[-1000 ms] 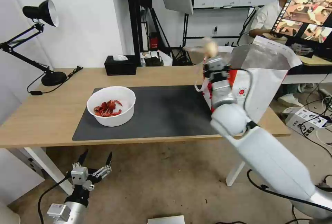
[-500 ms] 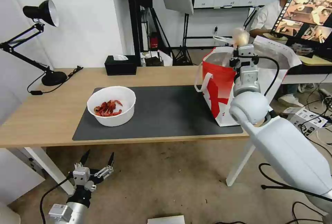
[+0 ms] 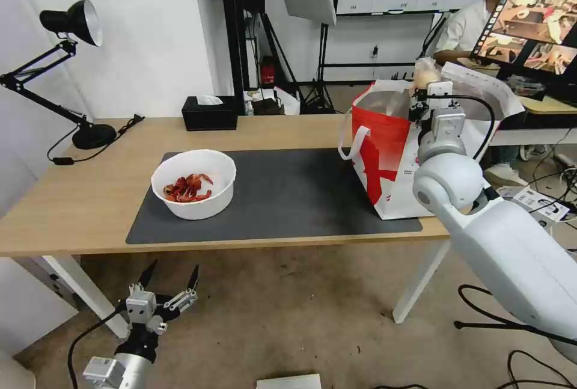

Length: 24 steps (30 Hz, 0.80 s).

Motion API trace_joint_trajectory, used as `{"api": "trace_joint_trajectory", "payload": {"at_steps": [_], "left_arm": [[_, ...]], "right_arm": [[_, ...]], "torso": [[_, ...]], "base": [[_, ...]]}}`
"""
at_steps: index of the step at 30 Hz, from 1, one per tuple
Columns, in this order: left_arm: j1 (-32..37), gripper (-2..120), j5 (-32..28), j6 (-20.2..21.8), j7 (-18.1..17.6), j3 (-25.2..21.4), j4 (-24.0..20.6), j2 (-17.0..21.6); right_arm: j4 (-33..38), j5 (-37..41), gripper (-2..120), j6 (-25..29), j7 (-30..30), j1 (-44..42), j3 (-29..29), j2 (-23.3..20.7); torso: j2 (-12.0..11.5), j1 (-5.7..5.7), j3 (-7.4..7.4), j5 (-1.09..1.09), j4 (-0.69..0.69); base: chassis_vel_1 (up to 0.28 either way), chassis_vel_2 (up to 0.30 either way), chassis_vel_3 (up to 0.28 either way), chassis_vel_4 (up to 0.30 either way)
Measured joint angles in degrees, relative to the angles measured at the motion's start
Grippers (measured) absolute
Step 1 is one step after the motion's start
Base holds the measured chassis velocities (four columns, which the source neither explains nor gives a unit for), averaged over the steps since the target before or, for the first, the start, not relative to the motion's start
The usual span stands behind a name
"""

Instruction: Pick up the trash from the table and place it into the takeout bag.

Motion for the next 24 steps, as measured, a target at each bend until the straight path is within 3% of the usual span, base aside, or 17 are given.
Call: {"api": "trace_joint_trajectory", "payload": {"at_steps": [5, 12, 24], "left_arm": [[-0.5, 100, 0.0, 0.2, 0.0, 0.2, 0.3, 0.2], [-0.7, 100, 0.0, 0.2, 0.0, 0.4, 0.4, 0.1], [-0.7, 100, -0.2, 0.3, 0.0, 0.2, -0.3, 0.3]], "right_arm": [[0.0, 0.3, 77, 0.0, -0.2, 0.1, 0.0, -0.6], [0.2, 0.7, 98, 0.0, -0.5, 0.4, -0.2, -1.0], [1.3, 1.4, 100, 1.5, -0.7, -0.5, 0.3, -1.7]], "torso": [[0.0, 0.00, 0.00, 0.00, 0.00], [0.0, 0.00, 0.00, 0.00, 0.00], [0.0, 0.00, 0.00, 0.00, 0.00]], "base": [[0.000, 0.000, 0.000, 0.000], [0.000, 0.000, 0.000, 0.000], [0.000, 0.000, 0.000, 0.000]]}}
